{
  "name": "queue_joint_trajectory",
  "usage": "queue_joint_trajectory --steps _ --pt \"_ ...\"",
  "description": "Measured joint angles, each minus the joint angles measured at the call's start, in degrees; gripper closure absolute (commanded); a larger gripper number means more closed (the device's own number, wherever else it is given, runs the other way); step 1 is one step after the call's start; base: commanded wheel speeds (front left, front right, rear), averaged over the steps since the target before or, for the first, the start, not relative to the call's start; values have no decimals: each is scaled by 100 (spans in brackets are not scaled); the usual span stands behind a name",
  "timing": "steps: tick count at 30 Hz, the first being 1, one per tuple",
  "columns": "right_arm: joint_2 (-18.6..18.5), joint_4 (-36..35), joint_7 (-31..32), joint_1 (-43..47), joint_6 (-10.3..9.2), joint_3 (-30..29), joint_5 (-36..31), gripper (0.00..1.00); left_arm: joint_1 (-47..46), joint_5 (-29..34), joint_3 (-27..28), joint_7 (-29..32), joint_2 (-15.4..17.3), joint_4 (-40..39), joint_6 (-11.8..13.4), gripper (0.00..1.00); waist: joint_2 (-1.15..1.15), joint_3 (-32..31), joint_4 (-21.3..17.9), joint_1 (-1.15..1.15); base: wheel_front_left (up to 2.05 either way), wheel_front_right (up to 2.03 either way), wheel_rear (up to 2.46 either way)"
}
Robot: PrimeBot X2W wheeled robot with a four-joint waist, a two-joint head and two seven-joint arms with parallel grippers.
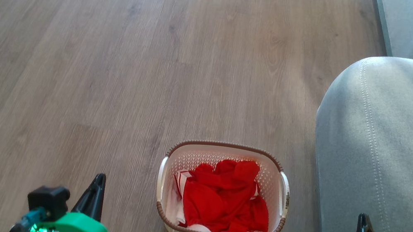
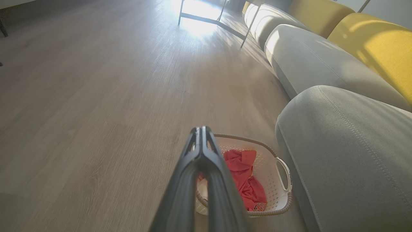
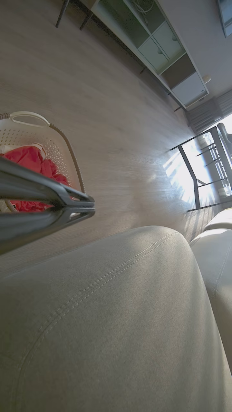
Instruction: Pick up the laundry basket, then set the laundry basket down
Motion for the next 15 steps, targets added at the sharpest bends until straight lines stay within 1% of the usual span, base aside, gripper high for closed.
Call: queue_joint_trajectory --steps 15 --pt "-1 44 188 -143 0 -37 1012 100 -157 -1015 230 156 -3 151 -235 100 0 23 -65 0 0 0 0"
